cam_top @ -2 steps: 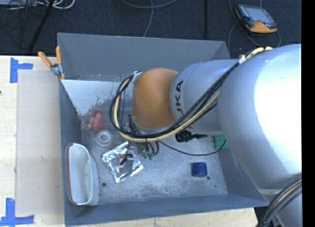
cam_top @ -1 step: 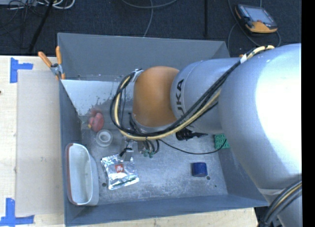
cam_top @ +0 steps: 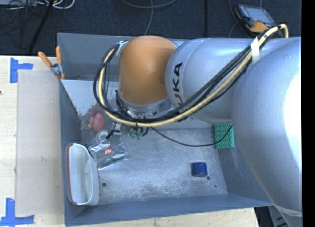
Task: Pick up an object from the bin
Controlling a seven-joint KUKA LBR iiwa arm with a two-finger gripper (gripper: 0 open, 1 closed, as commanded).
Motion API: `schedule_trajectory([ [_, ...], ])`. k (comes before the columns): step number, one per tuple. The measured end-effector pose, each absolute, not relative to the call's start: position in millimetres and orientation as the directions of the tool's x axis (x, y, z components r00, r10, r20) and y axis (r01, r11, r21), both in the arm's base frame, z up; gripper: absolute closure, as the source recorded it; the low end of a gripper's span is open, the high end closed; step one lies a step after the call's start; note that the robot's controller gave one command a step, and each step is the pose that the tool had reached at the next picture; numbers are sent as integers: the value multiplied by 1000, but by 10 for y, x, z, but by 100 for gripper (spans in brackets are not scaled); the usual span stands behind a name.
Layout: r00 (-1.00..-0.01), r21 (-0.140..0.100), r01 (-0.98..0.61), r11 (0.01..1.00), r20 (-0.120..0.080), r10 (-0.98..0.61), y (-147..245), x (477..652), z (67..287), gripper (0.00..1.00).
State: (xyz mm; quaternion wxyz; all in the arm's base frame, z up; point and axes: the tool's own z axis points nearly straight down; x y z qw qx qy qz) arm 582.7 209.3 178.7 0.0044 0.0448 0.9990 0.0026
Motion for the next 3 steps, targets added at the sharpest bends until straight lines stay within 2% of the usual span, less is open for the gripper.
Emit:
schedule_trajectory([
  [1, -994, -1, -105, 994, 8, -105, 2416, 5158, 1172, 100],
  [2, -977, 1, -213, 977, -7, -213, 1972, 4872, 2510, 100],
  [3, -749, 2, -663, 749, 5, -663, 1904, 4811, 1810, 100],
])
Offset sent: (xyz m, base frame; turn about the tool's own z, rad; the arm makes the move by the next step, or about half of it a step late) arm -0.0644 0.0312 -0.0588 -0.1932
